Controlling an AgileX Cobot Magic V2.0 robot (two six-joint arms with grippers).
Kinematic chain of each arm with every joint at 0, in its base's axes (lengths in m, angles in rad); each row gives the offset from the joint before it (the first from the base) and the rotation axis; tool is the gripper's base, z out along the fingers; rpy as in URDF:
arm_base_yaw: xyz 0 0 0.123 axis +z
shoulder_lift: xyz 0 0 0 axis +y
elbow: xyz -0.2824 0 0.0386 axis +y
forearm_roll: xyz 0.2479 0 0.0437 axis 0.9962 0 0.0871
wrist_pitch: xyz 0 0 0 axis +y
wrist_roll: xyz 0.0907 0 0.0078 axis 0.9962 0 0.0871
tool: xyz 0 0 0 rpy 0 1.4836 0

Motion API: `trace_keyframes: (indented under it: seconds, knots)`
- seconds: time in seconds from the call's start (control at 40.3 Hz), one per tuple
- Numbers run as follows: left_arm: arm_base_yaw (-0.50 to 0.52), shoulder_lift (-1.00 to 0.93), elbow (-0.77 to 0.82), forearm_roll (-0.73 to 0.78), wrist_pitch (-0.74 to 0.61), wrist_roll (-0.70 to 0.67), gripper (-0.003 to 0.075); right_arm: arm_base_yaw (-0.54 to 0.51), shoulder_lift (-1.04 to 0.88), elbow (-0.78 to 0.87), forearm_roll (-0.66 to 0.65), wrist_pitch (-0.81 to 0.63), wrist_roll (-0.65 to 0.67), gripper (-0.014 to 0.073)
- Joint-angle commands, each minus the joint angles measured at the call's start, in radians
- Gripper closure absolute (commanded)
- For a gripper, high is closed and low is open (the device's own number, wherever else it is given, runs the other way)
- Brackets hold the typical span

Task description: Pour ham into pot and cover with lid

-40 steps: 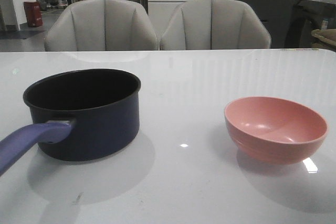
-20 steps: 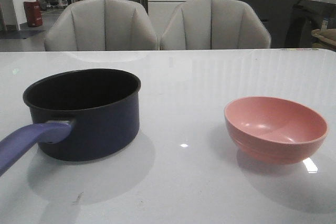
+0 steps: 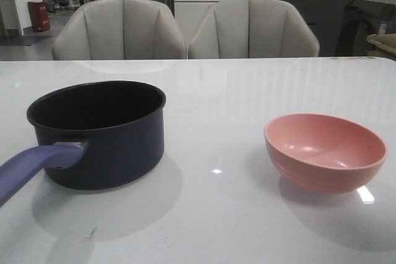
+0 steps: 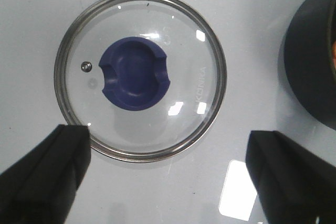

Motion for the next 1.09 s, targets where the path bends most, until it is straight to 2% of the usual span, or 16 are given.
trace_keyframes:
  seconds: [0.0,0.149,0.223,0.347,0.769,1.066]
  knots:
    - [0.053,0.034,-0.055,-0.046,0.006,0.060,0.0108,0.001,0.003,-0.028,0.008,-0.077,-0.007,0.0445]
    - [0.152,0.118,-0.090,-0.210,0.050,0.233,0.0113,0.001,0.003,-0.028,0.008,-0.077,-0.007,0.0445]
    - [0.196,0.153,-0.099,-0.263,0.049,0.258,0.0113,0.001,0.003,-0.028,0.008,-0.077,-0.007,0.0445]
    - [0.227,0.199,-0.119,-0.263,0.046,0.258,0.0113,0.001,0.003,-0.028,0.008,-0.077,-0.007,0.0445]
    - [0.227,0.375,-0.227,-0.246,0.071,0.264,0.0104,0.001,0.003,-0.028,0.008,-0.077,-0.007,0.0445]
    - [0.227,0.459,-0.232,-0.215,0.051,0.266,0.0089,0.001,0.003,-0.028,0.008,-0.077,-0.007,0.0445]
